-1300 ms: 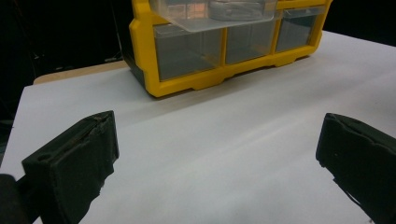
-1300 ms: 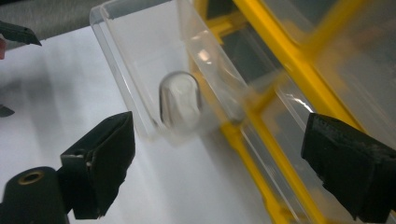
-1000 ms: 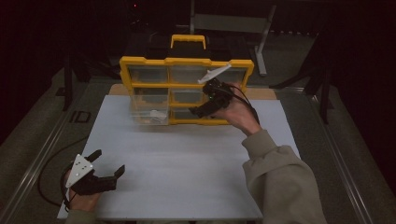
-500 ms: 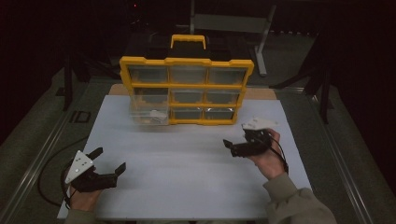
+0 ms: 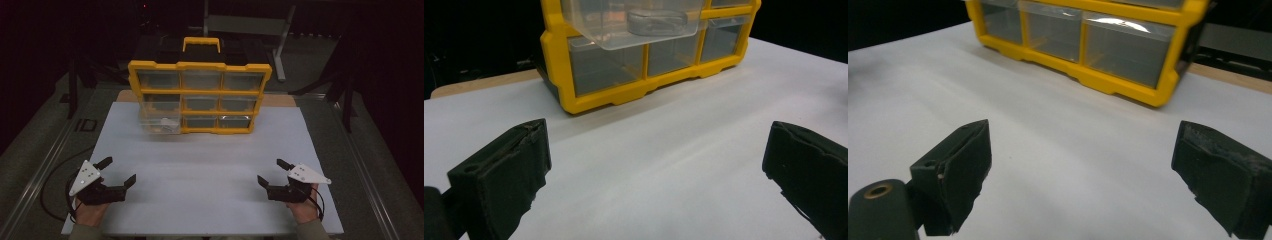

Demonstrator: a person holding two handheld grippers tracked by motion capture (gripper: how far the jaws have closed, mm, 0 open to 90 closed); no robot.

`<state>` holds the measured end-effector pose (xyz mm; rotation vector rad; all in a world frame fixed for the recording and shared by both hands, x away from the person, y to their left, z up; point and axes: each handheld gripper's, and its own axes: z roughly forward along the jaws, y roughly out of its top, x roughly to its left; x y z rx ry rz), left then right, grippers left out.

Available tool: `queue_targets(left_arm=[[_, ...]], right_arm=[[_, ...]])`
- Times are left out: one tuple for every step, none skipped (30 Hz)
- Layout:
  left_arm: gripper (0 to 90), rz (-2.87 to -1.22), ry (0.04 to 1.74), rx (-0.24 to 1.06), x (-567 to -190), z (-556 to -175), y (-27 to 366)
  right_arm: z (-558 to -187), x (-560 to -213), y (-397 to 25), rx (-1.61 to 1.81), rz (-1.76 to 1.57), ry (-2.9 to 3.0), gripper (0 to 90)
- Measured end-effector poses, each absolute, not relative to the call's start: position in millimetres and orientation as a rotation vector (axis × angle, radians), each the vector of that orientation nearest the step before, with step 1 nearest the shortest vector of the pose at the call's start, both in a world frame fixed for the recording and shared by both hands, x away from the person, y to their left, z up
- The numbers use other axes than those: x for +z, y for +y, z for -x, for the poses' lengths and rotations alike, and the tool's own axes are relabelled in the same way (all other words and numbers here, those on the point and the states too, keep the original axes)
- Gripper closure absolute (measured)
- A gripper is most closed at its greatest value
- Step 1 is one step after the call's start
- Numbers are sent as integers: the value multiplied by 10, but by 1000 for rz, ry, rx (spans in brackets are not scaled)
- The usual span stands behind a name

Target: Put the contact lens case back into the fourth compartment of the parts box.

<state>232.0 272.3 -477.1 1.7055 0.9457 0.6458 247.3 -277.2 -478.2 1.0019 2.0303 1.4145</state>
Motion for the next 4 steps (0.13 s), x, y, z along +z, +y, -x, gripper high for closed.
queue_targets(left_arm=[[0, -1705, 949, 646, -4789, -2323, 2721], [0, -1705, 949, 646, -4789, -2323, 2721], [0, -1710, 954, 643, -4800, -2326, 2715], [0, -1719, 956, 641, -4813, -2333, 2707]], right_arm=[[-2438, -4861, -2797, 1420, -1017, 2005, 86], [-2438, -4861, -2797, 1420, -1017, 2005, 86], [-2433, -4876, -2791, 1409, -1011, 2010, 85], [-2434, -4904, -2763, 1365, -987, 2024, 85]])
